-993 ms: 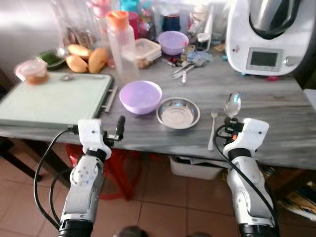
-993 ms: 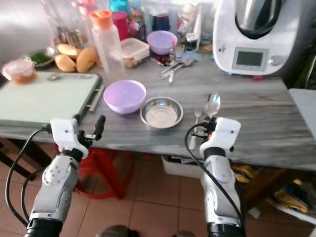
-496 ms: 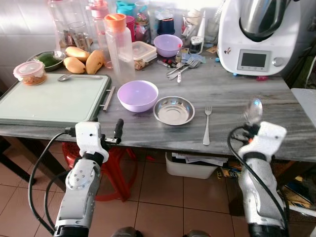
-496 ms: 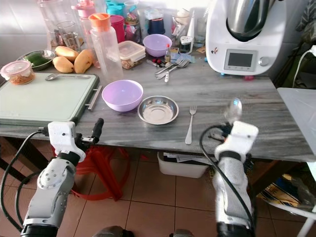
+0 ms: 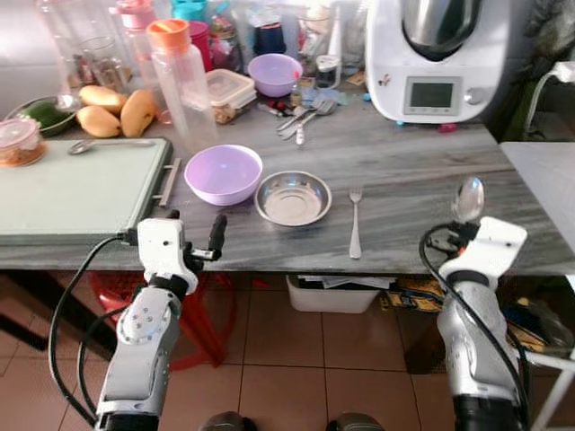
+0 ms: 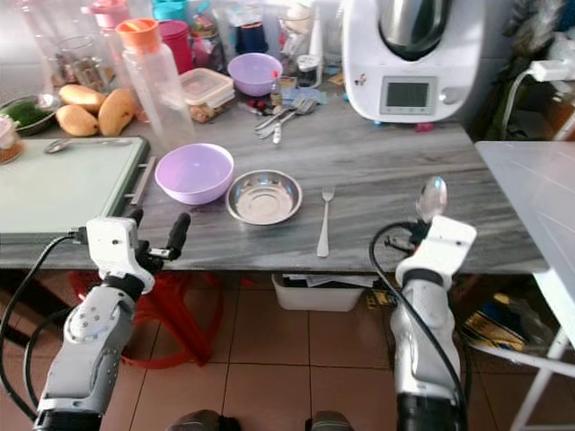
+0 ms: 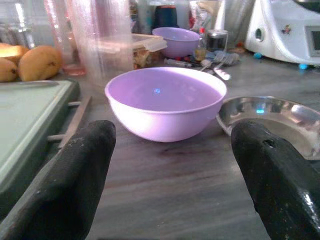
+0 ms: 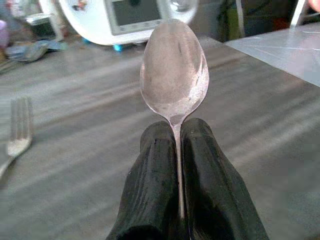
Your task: Setting the table
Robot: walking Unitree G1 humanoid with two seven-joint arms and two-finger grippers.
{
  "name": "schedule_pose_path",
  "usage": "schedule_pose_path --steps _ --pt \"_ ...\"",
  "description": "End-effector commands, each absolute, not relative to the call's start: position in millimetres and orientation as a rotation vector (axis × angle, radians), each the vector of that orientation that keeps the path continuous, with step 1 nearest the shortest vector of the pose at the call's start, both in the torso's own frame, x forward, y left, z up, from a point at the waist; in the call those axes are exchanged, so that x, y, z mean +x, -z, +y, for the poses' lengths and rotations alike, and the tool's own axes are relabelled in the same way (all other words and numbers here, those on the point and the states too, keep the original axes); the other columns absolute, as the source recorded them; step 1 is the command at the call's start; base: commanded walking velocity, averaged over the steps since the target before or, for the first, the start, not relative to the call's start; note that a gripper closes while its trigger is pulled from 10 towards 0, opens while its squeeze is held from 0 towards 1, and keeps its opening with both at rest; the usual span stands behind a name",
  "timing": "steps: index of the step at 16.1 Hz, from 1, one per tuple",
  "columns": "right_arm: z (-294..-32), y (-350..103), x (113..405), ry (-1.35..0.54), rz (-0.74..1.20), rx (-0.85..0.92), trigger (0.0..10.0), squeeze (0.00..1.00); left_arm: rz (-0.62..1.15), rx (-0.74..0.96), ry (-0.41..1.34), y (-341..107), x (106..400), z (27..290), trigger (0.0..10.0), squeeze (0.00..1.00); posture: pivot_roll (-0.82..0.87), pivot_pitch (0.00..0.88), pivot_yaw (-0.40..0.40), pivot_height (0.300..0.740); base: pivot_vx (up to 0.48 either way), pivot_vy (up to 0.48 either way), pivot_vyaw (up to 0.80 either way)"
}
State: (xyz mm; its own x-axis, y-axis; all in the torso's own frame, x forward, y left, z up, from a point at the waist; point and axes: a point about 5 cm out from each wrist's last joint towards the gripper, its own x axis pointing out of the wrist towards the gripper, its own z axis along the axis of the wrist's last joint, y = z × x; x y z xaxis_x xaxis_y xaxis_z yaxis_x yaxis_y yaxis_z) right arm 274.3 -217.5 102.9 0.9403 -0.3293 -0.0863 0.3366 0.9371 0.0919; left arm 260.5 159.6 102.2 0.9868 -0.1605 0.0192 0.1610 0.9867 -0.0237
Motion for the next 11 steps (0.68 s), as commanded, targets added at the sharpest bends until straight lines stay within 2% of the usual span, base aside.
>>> schedule_pose_path --steps 1,5,11 --pt "-219 -104 278 0.339 0.069 0.112 10.0 0.0 -0.02 -0.021 0.166 -105 259 162 10.0 0.0 -0.01 0.031 0.058 0.74 0.0 0.0 0.0" --pt "-218 -100 279 0.321 0.089 0.117 10.0 0.0 -0.016 -0.018 0.174 -106 258 164 10.0 0.0 -0.01 0.034 0.06 0.74 0.181 0.0 0.0" --pt "-216 -93 296 0.211 0.151 0.137 10.0 0.0 -0.002 -0.014 0.164 -105 257 165 10.0 0.0 0.0 0.038 0.059 0.74 0.0 0.0 0.0"
